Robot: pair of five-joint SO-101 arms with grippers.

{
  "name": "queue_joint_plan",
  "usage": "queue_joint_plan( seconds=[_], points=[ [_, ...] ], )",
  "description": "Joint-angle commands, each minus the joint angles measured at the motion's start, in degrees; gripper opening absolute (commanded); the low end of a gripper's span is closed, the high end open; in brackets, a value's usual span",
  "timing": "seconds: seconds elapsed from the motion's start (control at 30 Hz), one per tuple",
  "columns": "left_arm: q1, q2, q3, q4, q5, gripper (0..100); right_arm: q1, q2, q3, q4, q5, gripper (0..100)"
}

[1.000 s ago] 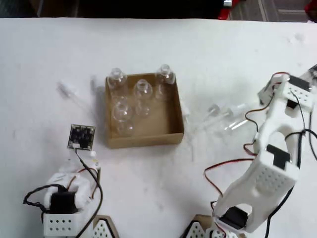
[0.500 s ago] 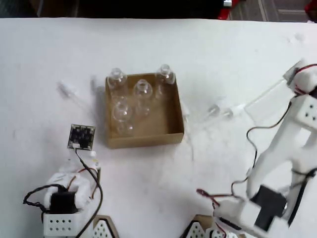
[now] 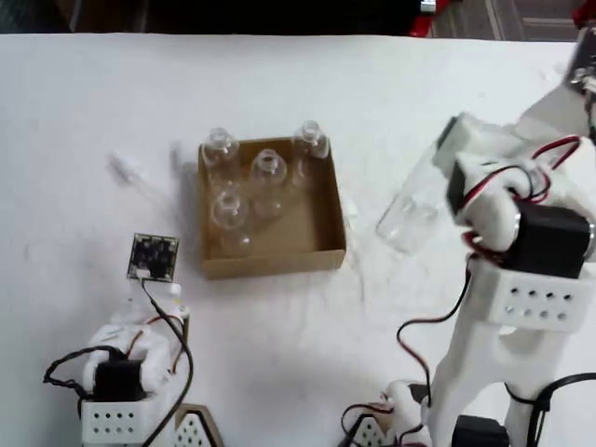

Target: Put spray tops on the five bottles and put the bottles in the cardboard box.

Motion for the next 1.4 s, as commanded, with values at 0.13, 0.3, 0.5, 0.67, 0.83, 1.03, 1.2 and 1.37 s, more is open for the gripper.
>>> queue_joint_plan(
  seconds=[0.13, 0.3, 0.5, 0.67, 0.83, 1.03, 1.2, 1.37],
  points=[
    [-0.66, -0.48, -0.18, -0.88, 0.53, 2, -3.91, -1.80, -0.79, 5.23, 0.97, 1.6],
    [-0.66, -0.48, -0.18, -0.88, 0.53, 2, -4.00, -1.89, -0.79, 6.64, 0.97, 1.6],
    [-0.66, -0.48, -0.18, -0.88, 0.53, 2, -4.00, -3.82, -0.70, 8.92, 0.97, 1.6],
    [-0.66, -0.48, -0.18, -0.88, 0.53, 2, -4.00, -9.89, 0.70, 9.45, 0.97, 1.6],
    [-0.66, -0.48, -0.18, -0.88, 0.53, 2, -4.88, -18.42, 12.22, 3.21, 0.97, 1.6],
    [-0.66, -0.48, -0.18, -0.88, 0.53, 2, -4.88, -29.67, 35.60, -20.09, 0.97, 1.6],
    [-0.66, -0.48, -0.18, -0.88, 0.53, 2, -4.88, -39.43, 53.54, -41.10, 0.97, 1.7],
    [-0.66, -0.48, -0.18, -0.88, 0.53, 2, -10.33, -44.70, 64.97, -53.58, 4.48, 1.8]
  ],
)
